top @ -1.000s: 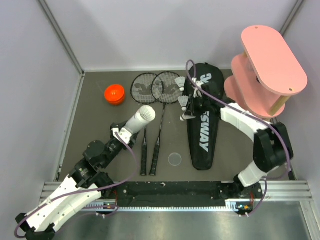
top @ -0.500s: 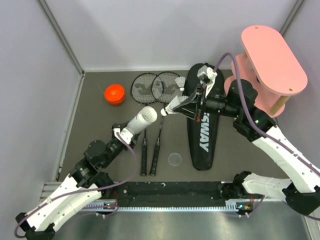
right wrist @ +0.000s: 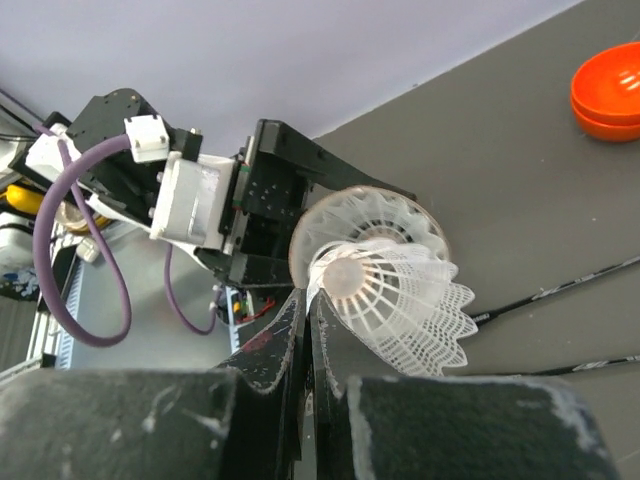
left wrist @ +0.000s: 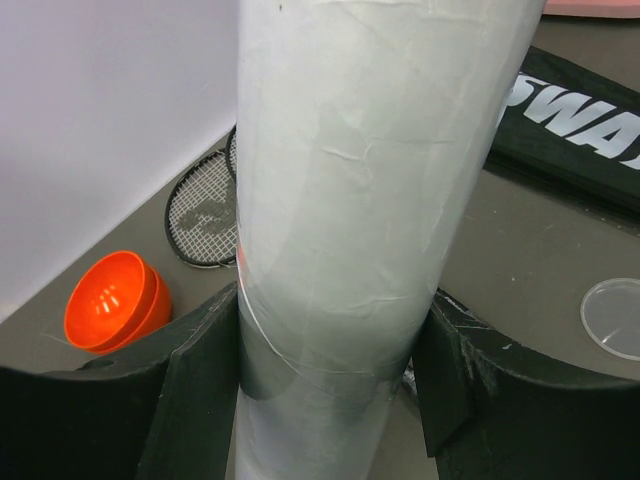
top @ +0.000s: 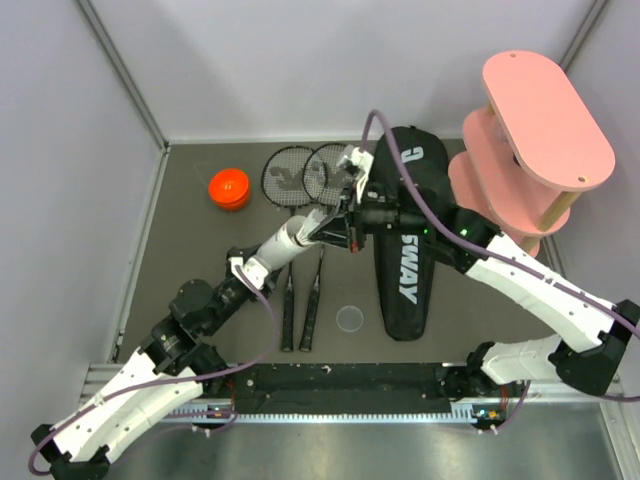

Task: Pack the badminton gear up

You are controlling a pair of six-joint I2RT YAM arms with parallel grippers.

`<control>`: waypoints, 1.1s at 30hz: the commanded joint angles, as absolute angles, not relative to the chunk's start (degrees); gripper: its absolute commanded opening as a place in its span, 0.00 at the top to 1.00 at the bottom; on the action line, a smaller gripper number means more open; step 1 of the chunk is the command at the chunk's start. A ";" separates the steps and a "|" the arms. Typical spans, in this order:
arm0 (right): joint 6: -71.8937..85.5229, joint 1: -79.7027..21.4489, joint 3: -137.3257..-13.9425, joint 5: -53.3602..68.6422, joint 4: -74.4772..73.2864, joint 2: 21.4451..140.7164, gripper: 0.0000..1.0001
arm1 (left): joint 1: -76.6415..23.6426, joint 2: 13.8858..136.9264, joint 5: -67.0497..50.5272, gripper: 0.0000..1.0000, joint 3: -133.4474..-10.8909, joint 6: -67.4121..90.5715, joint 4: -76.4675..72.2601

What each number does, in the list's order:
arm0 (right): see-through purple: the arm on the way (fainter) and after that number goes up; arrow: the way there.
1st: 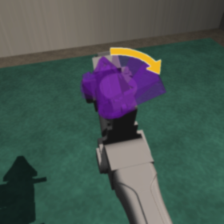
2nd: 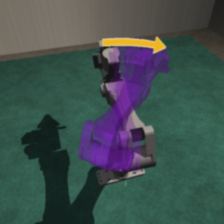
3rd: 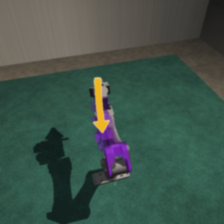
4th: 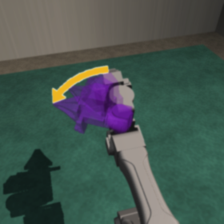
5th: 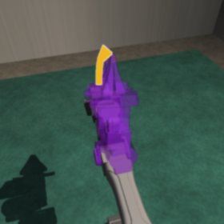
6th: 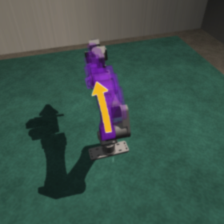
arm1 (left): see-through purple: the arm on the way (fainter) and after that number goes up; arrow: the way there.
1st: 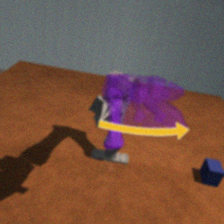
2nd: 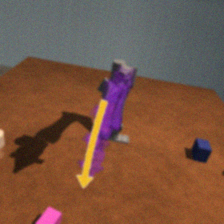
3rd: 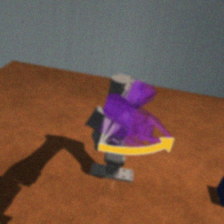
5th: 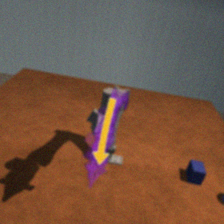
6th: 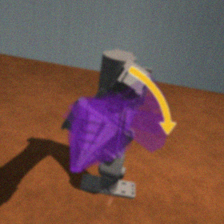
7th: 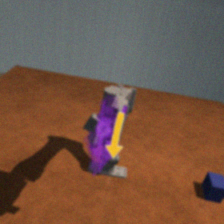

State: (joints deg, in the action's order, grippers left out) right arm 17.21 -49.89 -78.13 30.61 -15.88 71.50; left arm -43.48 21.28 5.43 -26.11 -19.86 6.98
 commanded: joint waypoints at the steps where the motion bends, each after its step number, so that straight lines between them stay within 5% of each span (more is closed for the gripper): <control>1: 14.95 -54.49 -85.33 23.22 -19.23 74.35 1.00 | -43.51 21.36 4.48 1.00 -27.42 -20.74 2.72; 4: 14.41 -55.55 -87.62 21.01 -21.97 76.72 0.89 | -43.51 21.27 4.31 1.00 -27.42 -20.74 2.72; 8: 17.04 -55.55 -88.77 28.11 -20.83 77.61 0.58 | -43.51 21.36 4.13 1.00 -27.42 -20.74 2.72; 11: 17.84 -55.46 -88.86 29.88 -20.56 77.78 0.46 | -43.51 21.36 3.96 1.00 -27.42 -20.65 2.64; 15: 18.54 -53.71 -87.63 31.20 -19.95 76.03 0.43 | -43.51 21.09 4.04 1.00 -27.42 -20.74 2.81; 21: 17.67 -50.89 -84.73 25.15 -20.21 71.11 0.51 | -43.51 20.83 3.87 1.00 -27.51 -20.74 2.81; 25: 14.77 -50.89 -85.78 15.74 -24.87 71.80 0.83 | -43.51 21.00 3.52 1.00 -27.60 -20.57 2.90; 27: 14.59 -51.24 -86.83 15.65 -25.66 73.55 0.92 | -43.51 21.00 3.60 1.00 -27.51 -20.74 2.90; 33: 14.06 -54.92 -89.91 16.43 -25.75 78.57 0.98 | -43.51 21.09 3.87 1.00 -27.42 -20.74 2.90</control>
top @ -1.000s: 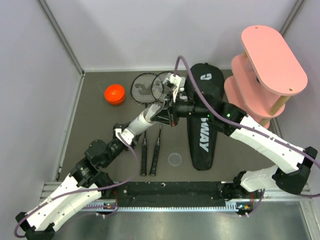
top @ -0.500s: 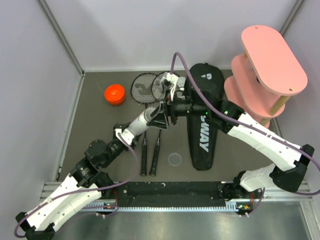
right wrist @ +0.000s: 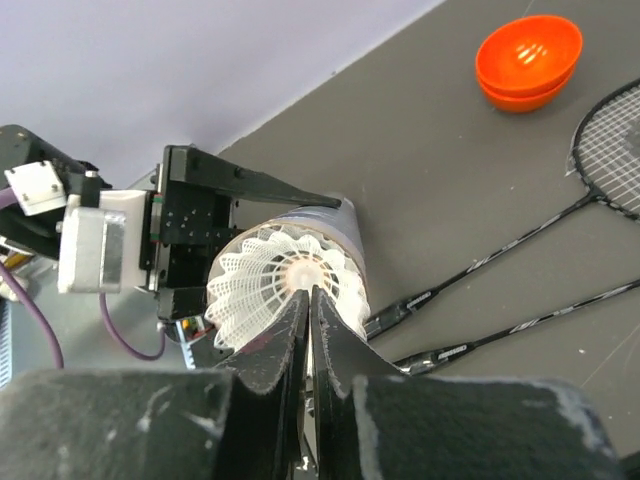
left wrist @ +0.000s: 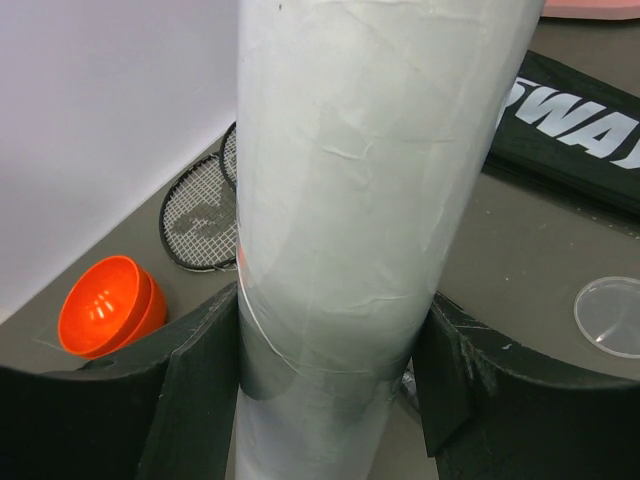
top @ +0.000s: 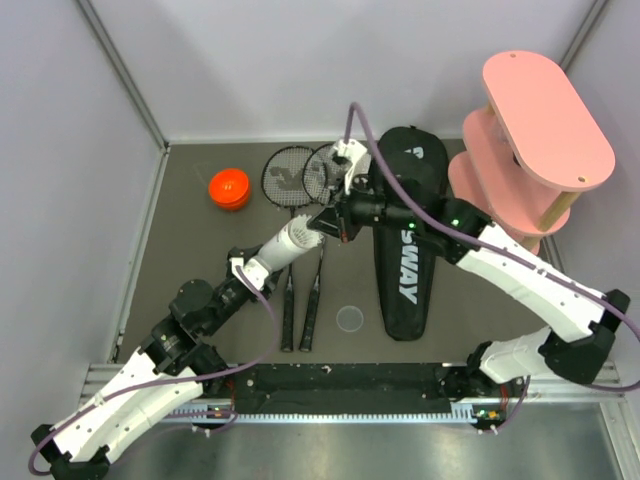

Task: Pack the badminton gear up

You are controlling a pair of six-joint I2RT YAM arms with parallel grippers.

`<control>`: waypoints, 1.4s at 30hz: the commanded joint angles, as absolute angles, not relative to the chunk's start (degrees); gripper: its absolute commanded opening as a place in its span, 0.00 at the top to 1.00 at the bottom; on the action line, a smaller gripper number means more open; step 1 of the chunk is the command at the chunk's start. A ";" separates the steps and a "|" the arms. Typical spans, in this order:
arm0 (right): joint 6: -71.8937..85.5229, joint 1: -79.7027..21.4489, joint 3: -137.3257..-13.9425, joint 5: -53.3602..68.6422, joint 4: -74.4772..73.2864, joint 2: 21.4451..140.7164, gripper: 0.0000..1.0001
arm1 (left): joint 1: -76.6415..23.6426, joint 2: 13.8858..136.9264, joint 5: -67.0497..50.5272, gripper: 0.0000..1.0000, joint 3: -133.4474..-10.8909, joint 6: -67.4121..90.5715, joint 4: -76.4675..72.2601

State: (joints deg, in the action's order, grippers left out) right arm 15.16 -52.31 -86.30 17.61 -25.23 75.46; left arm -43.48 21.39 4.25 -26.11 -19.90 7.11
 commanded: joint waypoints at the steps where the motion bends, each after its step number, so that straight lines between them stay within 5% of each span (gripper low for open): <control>1: 14.06 -55.37 -90.26 16.70 -25.49 80.58 0.98 | -43.59 21.18 3.87 1.00 -27.42 -20.66 2.90; 7: 14.94 -57.39 -92.11 17.15 -23.73 86.83 0.95 | -43.51 21.27 3.60 1.00 -27.42 -20.83 2.90; 14: 12.31 -57.22 -90.09 11.69 -23.99 81.14 0.85 | -43.51 21.27 3.60 1.00 -27.51 -20.74 2.90; 27: 13.09 -44.59 -78.84 5.27 -21.27 67.32 0.37 | -43.59 21.36 9.67 1.00 -27.42 -20.21 1.93; 33: 13.74 -32.10 -76.73 13.19 -16.70 76.01 0.29 | -43.51 21.53 8.62 1.00 -27.25 -20.39 1.50; 42: 3.71 -22.68 -94.55 19.95 -21.53 103.86 0.24 | -43.51 22.32 7.65 1.00 -26.72 -20.57 1.14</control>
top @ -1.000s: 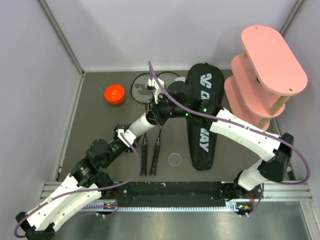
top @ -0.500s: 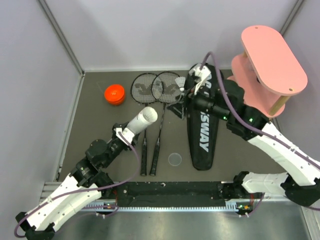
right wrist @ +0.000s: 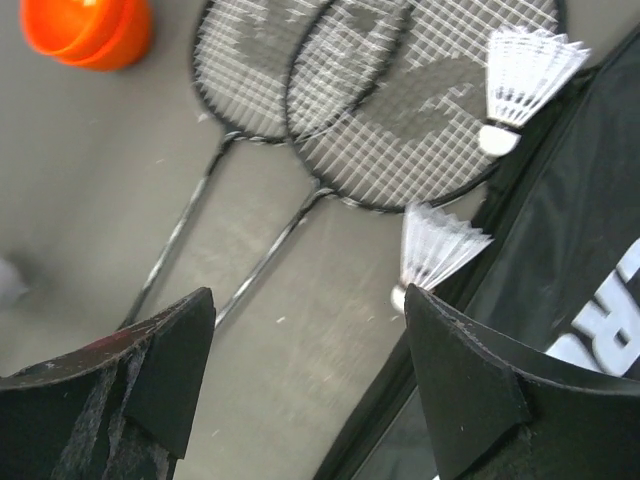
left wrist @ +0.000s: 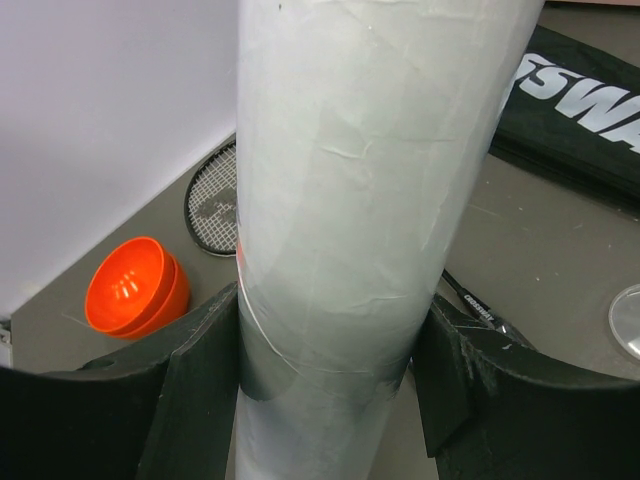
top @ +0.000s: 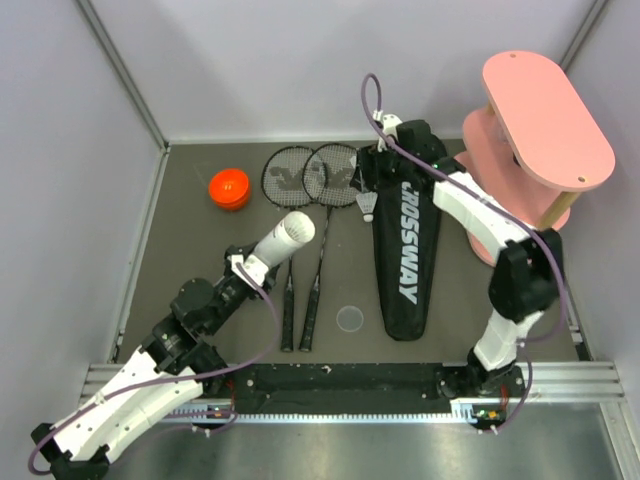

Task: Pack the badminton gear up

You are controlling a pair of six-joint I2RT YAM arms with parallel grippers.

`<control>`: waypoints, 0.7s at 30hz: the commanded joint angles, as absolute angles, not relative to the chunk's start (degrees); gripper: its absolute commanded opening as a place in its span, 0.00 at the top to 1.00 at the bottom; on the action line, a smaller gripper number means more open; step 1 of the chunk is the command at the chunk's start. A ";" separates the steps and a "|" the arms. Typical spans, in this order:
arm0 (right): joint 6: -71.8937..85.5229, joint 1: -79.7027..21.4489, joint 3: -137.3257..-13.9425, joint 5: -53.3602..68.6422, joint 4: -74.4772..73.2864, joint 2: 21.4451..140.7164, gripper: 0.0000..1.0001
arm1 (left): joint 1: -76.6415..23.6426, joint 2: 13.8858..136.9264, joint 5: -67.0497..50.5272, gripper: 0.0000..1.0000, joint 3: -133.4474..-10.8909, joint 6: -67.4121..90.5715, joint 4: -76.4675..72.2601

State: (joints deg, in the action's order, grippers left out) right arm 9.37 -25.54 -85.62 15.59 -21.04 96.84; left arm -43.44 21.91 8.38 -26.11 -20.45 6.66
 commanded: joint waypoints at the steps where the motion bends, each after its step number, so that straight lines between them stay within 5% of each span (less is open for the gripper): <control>1: 2.47 -22.59 -95.79 19.78 -21.71 105.63 0.24 | -43.51 22.41 7.56 1.00 -26.72 -20.57 1.06; 12: -14.75 -22.59 -116.87 19.86 -31.37 127.16 0.24 | -43.51 23.47 6.77 1.00 -26.63 -20.83 0.79; 21: -20.83 -22.68 -119.88 22.67 -40.07 132.89 0.28 | -43.51 23.91 6.77 1.00 -26.72 -21.36 0.62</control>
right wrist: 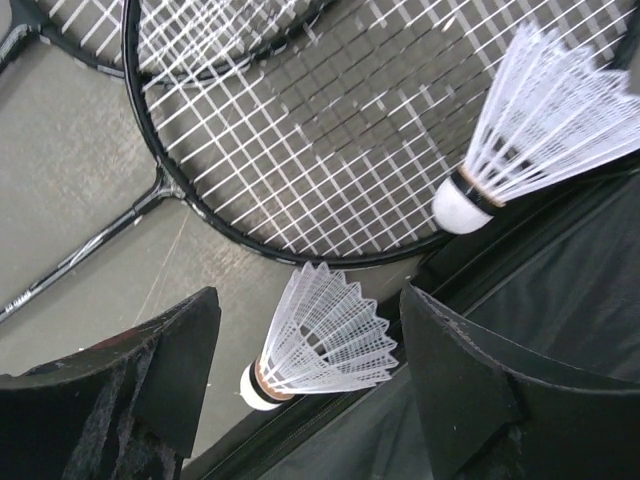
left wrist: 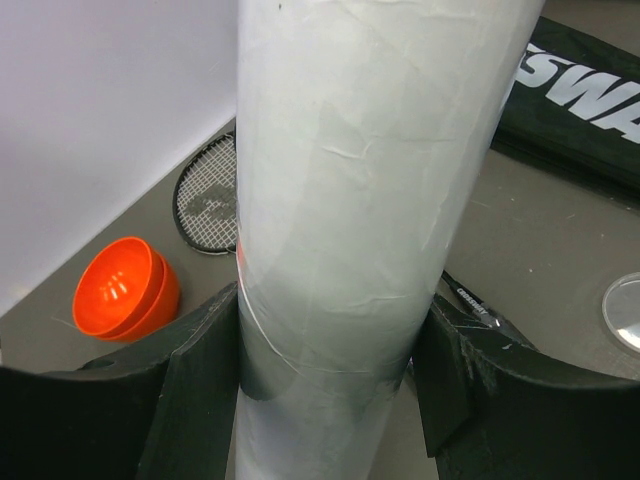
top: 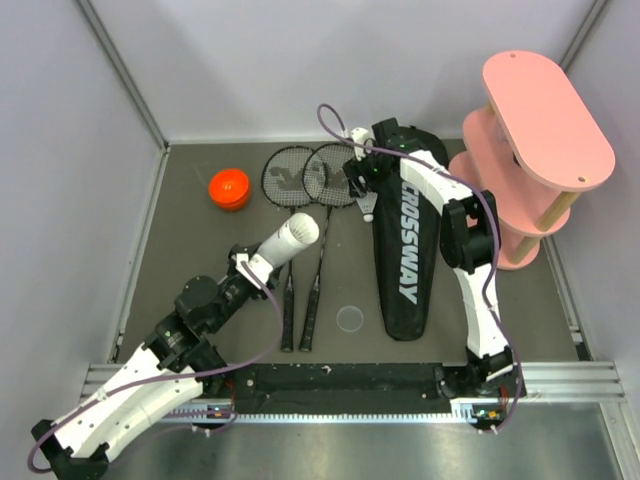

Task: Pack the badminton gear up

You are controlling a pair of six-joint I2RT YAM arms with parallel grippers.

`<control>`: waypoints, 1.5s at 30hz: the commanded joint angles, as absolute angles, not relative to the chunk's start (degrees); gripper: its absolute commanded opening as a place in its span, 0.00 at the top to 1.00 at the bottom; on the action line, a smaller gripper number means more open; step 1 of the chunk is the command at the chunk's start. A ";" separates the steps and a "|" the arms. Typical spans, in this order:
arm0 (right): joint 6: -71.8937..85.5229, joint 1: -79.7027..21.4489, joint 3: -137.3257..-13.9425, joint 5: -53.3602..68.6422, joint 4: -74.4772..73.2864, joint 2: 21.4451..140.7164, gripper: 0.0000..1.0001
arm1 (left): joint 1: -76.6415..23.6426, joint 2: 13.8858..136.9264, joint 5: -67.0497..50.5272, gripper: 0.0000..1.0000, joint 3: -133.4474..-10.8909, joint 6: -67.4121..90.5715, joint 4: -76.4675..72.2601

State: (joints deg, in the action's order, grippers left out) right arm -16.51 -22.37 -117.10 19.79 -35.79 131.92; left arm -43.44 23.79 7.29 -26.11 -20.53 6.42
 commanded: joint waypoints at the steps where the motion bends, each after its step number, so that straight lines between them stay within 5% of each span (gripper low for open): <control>1: -21.09 -22.59 -119.80 23.28 -40.51 132.98 0.30 | -43.51 23.99 6.94 1.00 -26.72 -21.44 0.88; 6: -21.71 -22.67 -119.27 22.68 -42.36 132.98 0.43 | -43.51 24.52 6.51 1.00 -26.81 -21.45 0.70; 17: -21.10 -22.68 -118.39 22.67 -45.17 130.96 0.99 | -43.59 24.00 6.07 1.00 -26.89 -21.36 1.06; 25: -9.94 -23.03 -115.06 20.22 -44.91 121.48 1.00 | -43.51 23.29 5.89 1.00 -26.90 -21.01 1.32; 34: 1.13 -29.61 -96.87 9.58 -34.90 96.70 1.00 | -43.51 23.38 5.89 1.00 -27.16 -20.66 1.84; 45: 18.71 -33.31 -67.78 31.69 -0.38 64.97 1.00 | -43.59 29.43 13.44 1.00 -28.56 -20.92 3.60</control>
State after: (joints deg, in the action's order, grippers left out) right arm 10.59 -32.03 -73.93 21.12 -17.82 71.33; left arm -43.44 26.33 9.04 -26.13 -20.93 6.42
